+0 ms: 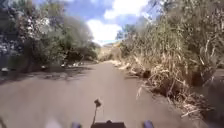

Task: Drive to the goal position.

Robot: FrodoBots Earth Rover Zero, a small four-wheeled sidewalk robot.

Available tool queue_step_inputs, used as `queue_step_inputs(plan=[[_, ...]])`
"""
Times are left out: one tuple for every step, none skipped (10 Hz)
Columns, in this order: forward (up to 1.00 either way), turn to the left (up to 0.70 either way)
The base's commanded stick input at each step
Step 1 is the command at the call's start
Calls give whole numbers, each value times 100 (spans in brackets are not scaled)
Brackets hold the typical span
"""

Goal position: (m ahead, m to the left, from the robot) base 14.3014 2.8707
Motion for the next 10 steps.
queue_step_inputs(plan=[[70,-6],[70,0],[70,0],[70,0],[70,0],[70,0],[70,0],[70,0],[70,0],[70,-10]])
